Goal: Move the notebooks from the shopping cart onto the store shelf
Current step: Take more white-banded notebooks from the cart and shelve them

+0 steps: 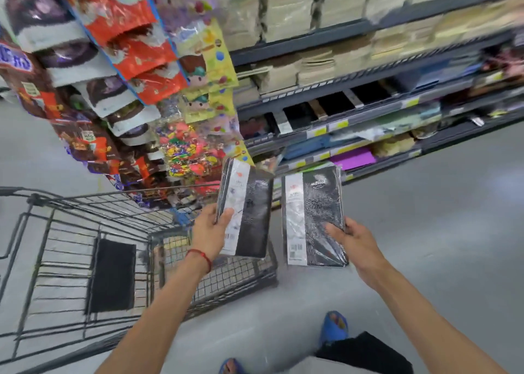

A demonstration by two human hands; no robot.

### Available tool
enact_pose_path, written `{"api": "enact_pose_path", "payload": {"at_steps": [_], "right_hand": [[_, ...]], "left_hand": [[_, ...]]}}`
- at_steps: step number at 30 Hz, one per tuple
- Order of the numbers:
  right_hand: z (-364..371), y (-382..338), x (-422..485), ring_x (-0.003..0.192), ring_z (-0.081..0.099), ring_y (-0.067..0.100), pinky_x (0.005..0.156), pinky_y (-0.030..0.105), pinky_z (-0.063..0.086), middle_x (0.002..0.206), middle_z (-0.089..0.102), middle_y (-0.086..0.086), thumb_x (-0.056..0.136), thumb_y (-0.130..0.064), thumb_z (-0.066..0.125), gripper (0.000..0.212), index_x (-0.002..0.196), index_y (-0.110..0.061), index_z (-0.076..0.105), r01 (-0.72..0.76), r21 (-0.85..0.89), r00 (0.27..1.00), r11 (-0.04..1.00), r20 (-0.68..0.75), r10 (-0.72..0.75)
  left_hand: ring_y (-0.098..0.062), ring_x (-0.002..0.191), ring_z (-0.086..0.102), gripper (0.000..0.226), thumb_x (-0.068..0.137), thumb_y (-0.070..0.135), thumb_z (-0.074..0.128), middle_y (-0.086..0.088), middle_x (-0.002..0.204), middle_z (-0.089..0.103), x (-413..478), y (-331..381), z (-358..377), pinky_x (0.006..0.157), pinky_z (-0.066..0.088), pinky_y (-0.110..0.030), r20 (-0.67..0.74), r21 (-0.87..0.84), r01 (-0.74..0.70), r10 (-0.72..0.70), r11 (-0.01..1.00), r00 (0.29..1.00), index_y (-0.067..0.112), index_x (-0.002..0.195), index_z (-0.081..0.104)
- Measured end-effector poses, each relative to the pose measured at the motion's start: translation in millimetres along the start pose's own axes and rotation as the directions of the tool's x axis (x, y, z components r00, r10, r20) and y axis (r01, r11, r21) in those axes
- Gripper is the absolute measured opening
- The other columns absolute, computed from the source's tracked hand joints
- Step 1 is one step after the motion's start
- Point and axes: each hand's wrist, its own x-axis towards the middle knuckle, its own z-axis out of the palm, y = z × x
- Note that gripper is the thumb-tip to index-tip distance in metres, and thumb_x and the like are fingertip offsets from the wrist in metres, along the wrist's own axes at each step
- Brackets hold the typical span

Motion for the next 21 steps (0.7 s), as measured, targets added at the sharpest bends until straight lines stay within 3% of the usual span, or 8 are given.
{"api": "enact_pose_path", "payload": {"at_steps": [2,3,6,8,12,16,18,21], "right_hand": [[-38,-7,20,0.113,0.068,0.026,0.103,0.042,0.050,0.115,0.075,0.008,0.095,-0.006,0.064,0.023,0.118,-0.008,0.067,0.008,0.004,1.000,1.000,0.028,-0.008],[-56,-10,30,0.113,0.068,0.027,0.105,0.044,0.049,0.115,0.075,0.008,0.096,-0.005,0.064,0.024,0.119,-0.009,0.067,0.005,-0.003,0.999,1.000,0.039,-0.005],[-97,-21,63,0.109,0.070,0.024,0.103,0.045,0.050,0.110,0.076,0.004,0.095,-0.005,0.064,0.022,0.115,-0.013,0.070,-0.001,-0.013,0.999,1.000,0.053,0.001],[-114,-28,83,0.103,0.070,0.023,0.100,0.043,0.052,0.107,0.077,0.003,0.095,-0.004,0.064,0.020,0.113,-0.012,0.070,-0.008,-0.019,0.998,1.000,0.054,0.009],[-130,-38,123,0.098,0.066,0.024,0.099,0.045,0.050,0.113,0.074,0.016,0.095,-0.005,0.064,0.021,0.116,-0.004,0.067,-0.026,-0.012,0.998,1.000,0.059,0.027],[-133,-51,168,0.099,0.069,0.024,0.093,0.038,0.054,0.114,0.074,0.016,0.095,-0.006,0.064,0.023,0.118,-0.005,0.067,-0.050,-0.031,0.996,0.998,0.078,0.053],[-133,-58,191,0.098,0.069,0.021,0.084,0.027,0.055,0.111,0.075,0.010,0.095,-0.005,0.064,0.022,0.117,-0.007,0.069,-0.056,-0.047,0.996,0.997,0.070,0.059],[-132,-68,229,0.086,0.070,0.020,0.069,0.026,0.053,0.092,0.077,0.002,0.095,-0.005,0.064,0.012,0.105,-0.008,0.070,-0.111,-0.029,0.994,0.993,0.021,0.112]], "left_hand": [[-0.015,0.100,0.069,0.024,0.093,0.035,0.064,0.005,0.108,0.072,5,13,36,0.086,0.057,-0.038,0.016,-0.024,0.035,-0.034,0.999,0.999,0.022,0.113,0.062],[-0.014,0.098,0.069,0.019,0.093,0.033,0.064,0.006,0.106,0.072,6,22,53,0.085,0.057,-0.037,0.011,-0.036,0.055,-0.055,0.998,0.998,0.022,0.109,0.062],[0.005,0.078,0.057,0.015,0.095,0.020,0.061,0.010,0.094,0.062,14,43,100,0.059,0.047,-0.007,-0.016,-0.078,0.057,-0.059,0.995,0.998,0.024,0.104,0.049],[0.011,0.071,0.053,0.017,0.096,0.017,0.060,0.010,0.091,0.060,19,54,122,0.052,0.044,-0.003,-0.024,-0.063,0.047,-0.049,0.997,0.999,0.027,0.104,0.049],[-0.004,0.086,0.069,0.008,0.095,0.022,0.063,0.005,0.098,0.071,53,59,145,0.063,0.049,-0.009,-0.045,-0.017,0.052,-0.053,0.998,0.998,0.024,0.102,0.062],[-0.013,0.108,0.061,0.028,0.096,0.018,0.060,0.004,0.120,0.061,98,61,165,0.090,0.047,-0.024,-0.031,-0.097,0.082,-0.086,0.992,0.996,0.018,0.124,0.056],[-0.009,0.110,0.047,0.042,0.098,0.018,0.057,0.007,0.117,0.050,123,65,176,0.091,0.039,-0.026,-0.021,-0.116,0.103,-0.106,0.988,0.994,0.006,0.137,0.047],[-0.012,0.105,0.050,0.036,0.098,0.019,0.057,0.008,0.103,0.059,169,65,192,0.088,0.044,-0.026,-0.023,-0.111,0.154,-0.158,0.982,0.987,0.005,0.131,0.052]]}}
